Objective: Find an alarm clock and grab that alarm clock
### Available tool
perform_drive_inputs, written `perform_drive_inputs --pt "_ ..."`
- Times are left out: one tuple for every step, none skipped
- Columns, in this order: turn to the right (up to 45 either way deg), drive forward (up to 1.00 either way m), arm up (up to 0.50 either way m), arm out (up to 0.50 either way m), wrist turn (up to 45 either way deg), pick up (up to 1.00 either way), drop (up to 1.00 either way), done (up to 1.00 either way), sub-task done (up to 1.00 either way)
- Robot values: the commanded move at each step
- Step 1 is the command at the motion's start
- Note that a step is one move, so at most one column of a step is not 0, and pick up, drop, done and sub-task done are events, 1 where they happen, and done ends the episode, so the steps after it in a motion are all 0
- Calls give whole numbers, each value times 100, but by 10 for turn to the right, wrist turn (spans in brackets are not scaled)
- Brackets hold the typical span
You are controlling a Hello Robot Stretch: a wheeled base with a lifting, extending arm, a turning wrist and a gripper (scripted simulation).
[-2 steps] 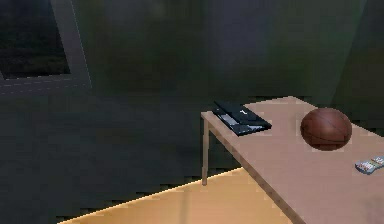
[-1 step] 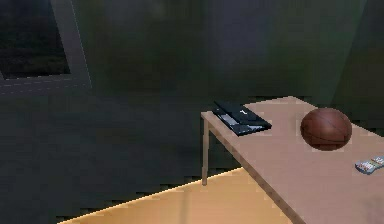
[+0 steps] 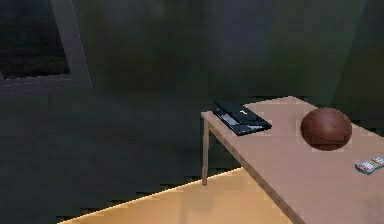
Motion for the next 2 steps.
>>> perform_drive_inputs --pt "0 0 0 44 0 0 0 0 0" --pt "0 0 0 0 450 0 0 0 0"
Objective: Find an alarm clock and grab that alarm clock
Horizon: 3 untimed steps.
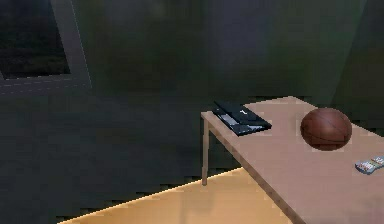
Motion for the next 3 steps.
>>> perform_drive_inputs --pt "0 0 0 0 450 0 0 0 0" --pt "0 0 0 0 210 0 0 0 0" --pt "0 0 -30 0 0 0 0 0 0"
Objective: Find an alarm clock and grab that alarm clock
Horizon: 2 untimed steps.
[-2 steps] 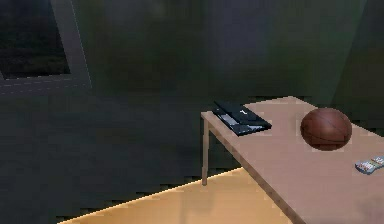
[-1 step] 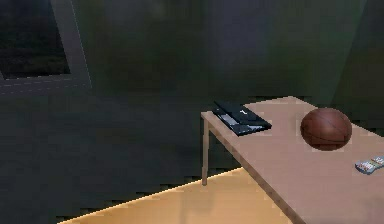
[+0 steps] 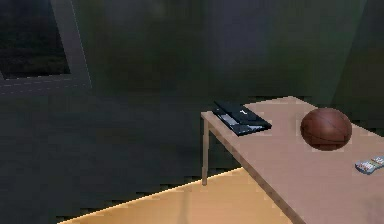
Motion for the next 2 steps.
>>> perform_drive_inputs --pt "0 0 0 0 0 100 0 0 0" --pt "0 0 10 0 0 0 0 0 0"
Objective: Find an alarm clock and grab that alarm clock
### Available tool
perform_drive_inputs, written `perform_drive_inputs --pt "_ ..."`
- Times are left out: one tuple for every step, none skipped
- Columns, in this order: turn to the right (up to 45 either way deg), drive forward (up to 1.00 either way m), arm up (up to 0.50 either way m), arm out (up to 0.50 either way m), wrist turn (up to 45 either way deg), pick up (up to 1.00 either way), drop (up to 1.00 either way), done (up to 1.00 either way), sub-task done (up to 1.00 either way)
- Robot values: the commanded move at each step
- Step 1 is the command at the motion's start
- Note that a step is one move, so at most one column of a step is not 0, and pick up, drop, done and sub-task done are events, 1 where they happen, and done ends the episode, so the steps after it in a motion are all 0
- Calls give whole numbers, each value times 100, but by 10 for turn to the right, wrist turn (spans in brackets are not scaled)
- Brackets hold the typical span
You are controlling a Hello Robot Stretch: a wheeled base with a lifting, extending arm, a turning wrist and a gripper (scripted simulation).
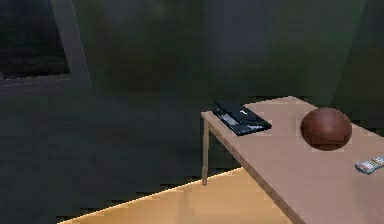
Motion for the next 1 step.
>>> perform_drive_inputs --pt "0 0 0 0 0 0 0 100 0"
